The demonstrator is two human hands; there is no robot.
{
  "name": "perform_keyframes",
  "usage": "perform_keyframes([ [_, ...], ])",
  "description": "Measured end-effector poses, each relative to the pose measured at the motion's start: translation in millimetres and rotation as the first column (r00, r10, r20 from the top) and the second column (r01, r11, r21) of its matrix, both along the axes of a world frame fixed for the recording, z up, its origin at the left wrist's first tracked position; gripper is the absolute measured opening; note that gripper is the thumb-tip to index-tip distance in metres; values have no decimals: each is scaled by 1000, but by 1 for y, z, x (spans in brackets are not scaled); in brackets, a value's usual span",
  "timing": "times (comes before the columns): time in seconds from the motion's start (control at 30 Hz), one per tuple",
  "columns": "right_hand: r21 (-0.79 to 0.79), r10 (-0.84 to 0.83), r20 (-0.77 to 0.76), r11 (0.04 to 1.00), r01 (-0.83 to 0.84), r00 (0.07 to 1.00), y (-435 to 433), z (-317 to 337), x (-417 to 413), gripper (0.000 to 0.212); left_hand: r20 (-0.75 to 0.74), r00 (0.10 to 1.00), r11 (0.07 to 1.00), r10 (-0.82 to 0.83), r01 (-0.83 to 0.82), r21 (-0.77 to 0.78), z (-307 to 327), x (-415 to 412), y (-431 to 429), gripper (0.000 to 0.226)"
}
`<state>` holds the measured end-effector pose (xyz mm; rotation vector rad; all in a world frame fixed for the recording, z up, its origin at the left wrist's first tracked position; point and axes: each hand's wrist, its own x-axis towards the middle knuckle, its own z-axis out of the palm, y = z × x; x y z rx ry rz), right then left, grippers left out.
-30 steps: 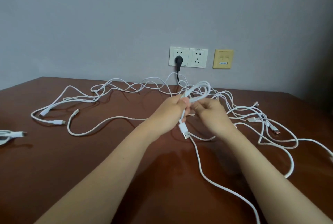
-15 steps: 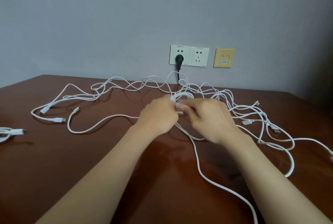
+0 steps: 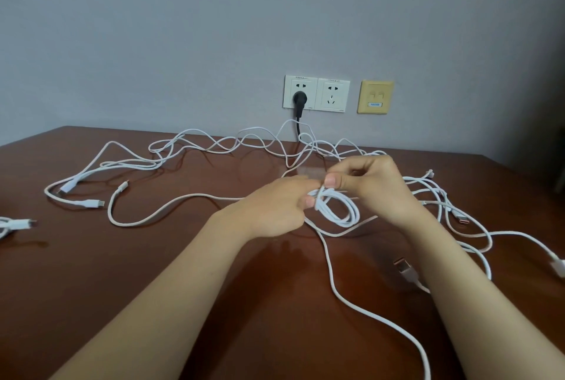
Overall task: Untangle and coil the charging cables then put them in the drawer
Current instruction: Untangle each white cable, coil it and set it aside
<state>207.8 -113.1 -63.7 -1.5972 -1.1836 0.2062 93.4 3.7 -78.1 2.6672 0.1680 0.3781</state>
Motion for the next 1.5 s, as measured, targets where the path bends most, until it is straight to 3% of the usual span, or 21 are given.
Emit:
perform_keyframes([
  [0.13, -23, 103, -157, 994, -108, 982, -6, 0, 5, 11, 79, 996, 991, -50, 60, -123, -4, 2, -7, 32],
  [0.23, -6, 80, -228, 997, -83, 970, -5, -2, 7, 20, 156, 988, 975, -14, 48, -219, -4, 3, -10, 29],
  [0.37, 19, 8, -126, 1000, -6, 992, 3, -6, 4, 33, 243, 967, 955, 80, -4, -298, -4, 4, -7, 28],
  [0.57, 33, -61, -46, 998, 62, 997, 15, -14, 0, 27, 311, 927, 922, 210, -82, -378, -3, 8, -7, 29],
  [0.67, -87, -170, 194, 978, 189, 966, 22, -21, -5, 23, 330, 883, 888, 333, -176, -425, 0, 8, -5, 26],
  [0.77, -148, -203, 497, 938, 313, 844, 24, -19, -18, 27, 308, 842, 870, 444, -322, -373, 2, 9, -3, 26],
  [0.87, -199, -136, 674, 913, 356, 726, 22, -16, -28, 26, 244, 832, 855, 499, -426, -296, 4, 7, -3, 23],
  [1.0, -293, 6, 783, 886, 360, 622, 20, -17, -38, 21, 101, 831, 837, 547, -543, -72, -1, 4, -3, 9],
  [1.2, -208, 32, 897, 910, 358, 440, 17, -9, -43, 19, 21, 839, 831, 544, -542, 124, -4, 3, -1, 8],
  [1.37, -92, -4, 890, 978, 187, 457, 18, -20, -29, 19, -91, 858, 824, 506, -449, 345, -9, 3, -3, 26],
  [1.5, 12, -95, 876, 985, 175, 473, 16, -15, -23, 29, -193, 894, 887, 405, -333, 320, -5, 2, -1, 26],
])
